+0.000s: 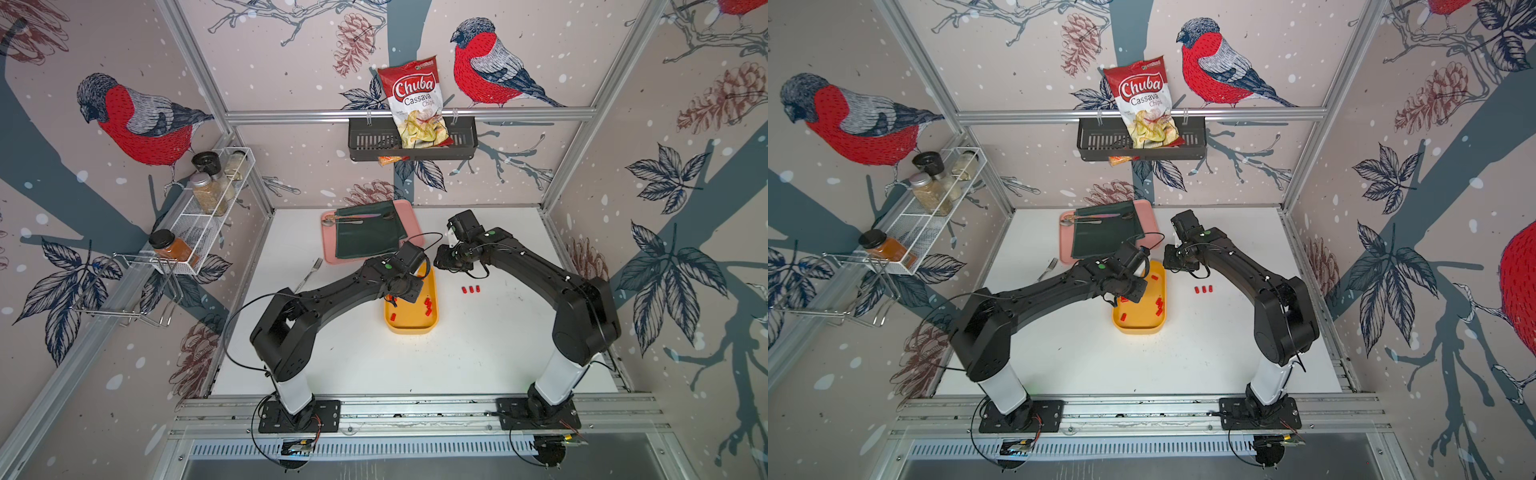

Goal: Take the screw protection sleeves out of the storage box
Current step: Pick up the screw protection sleeve from the storage box.

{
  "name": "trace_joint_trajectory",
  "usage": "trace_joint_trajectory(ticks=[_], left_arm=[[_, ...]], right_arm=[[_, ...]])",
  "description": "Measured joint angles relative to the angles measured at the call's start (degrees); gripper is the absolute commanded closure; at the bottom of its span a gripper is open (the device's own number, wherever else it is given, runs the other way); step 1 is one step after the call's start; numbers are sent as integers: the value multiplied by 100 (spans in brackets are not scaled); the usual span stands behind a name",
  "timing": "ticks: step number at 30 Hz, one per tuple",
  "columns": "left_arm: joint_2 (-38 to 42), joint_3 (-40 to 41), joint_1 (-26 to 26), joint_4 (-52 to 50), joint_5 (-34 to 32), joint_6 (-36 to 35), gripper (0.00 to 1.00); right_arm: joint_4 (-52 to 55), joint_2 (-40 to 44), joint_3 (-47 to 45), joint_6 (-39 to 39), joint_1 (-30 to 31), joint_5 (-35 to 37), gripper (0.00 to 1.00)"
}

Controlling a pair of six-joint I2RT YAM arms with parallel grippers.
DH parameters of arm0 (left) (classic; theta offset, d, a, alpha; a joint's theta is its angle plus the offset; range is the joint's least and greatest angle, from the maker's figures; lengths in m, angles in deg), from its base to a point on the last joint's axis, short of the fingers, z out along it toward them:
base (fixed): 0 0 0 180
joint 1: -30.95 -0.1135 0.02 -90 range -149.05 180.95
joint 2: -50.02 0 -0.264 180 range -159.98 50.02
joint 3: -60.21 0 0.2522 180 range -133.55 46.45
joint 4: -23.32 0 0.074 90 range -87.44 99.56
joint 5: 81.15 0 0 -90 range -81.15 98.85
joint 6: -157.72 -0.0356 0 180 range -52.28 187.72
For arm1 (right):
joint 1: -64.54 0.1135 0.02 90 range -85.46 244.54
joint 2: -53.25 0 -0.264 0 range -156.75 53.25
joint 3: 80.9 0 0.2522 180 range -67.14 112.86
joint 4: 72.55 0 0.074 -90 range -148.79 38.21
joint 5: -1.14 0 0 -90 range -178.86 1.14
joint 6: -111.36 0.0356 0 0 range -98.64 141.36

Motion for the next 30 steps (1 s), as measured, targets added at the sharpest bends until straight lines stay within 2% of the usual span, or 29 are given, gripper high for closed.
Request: trace_joint_trajectory(ticks=[6, 19, 23, 30], left_arm=[[-514, -140, 4, -334, -417, -389, 71], [-1060, -400, 4, -610, -455, -654, 74], [-1082, -514, 4, -739, -492, -649, 68], [-1078, -557, 4, -938, -654, -640, 66]], right_arm=[[-4, 175, -96, 0, -164, -17, 52], [-35, 352, -380, -2, -389, -20, 52], [-26, 354, -431, -2, -400, -17, 51], [-35, 374, -551, -7, -448, -17, 51]])
